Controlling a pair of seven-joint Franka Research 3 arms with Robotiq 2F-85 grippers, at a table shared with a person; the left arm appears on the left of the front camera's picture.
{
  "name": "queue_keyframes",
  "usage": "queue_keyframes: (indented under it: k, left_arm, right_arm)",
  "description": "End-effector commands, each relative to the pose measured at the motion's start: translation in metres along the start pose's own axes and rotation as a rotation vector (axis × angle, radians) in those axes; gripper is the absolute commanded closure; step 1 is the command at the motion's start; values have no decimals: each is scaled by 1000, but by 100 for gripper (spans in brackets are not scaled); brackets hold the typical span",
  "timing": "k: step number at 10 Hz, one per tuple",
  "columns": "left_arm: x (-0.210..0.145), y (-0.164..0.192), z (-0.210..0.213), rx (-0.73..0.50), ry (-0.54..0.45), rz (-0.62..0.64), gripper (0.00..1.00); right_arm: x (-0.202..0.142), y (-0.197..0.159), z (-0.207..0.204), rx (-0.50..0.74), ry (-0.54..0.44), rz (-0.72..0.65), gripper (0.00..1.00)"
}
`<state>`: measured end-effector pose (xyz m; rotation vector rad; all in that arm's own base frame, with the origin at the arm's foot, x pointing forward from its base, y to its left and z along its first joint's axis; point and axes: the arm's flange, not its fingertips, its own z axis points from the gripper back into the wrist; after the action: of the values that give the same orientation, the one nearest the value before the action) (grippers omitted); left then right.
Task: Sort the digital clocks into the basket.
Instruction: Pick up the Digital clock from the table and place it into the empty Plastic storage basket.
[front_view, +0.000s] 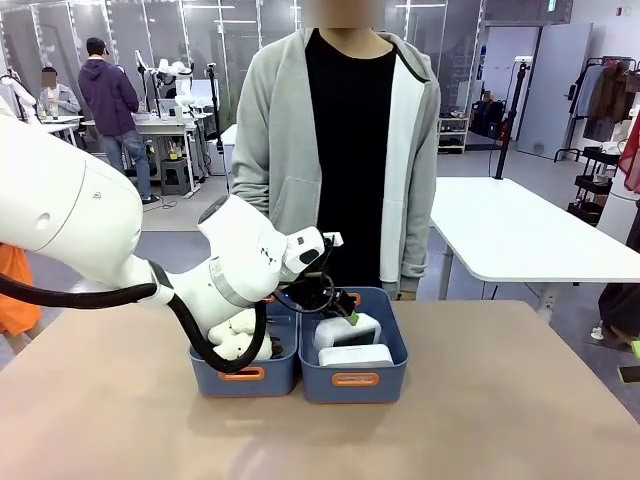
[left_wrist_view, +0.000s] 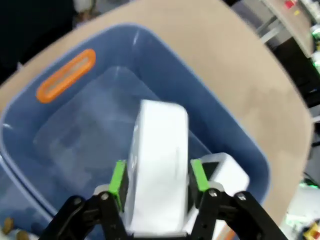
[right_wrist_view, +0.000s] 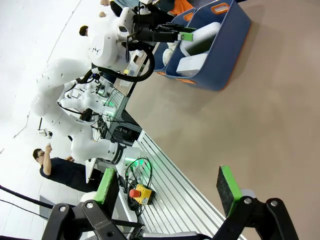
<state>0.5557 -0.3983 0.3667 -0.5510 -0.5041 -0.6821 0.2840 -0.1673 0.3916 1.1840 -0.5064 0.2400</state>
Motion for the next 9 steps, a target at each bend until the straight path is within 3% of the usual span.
queue_keyframes:
  k: [1,3,6,7,9]
  left_arm:
    - [7,-1,2,-20,-11,9,9]
    - [4,-6,11,-27,-17,6,0]
    - [0,-15,22,-52,-20,16,3]
    - [-8,-18,28,-144,-13,38,3]
    - [-33,-7,46,-299,-40,218,3]
  right_arm:
    - [3,4,0,0,-10,-12,0]
    - [3,4,0,0,-10,-12,0]
    - [3,4,0,0,-10,-12,0]
    - [3,4,0,0,-10,-12,0]
    - [3,4,0,0,-10,-12,0]
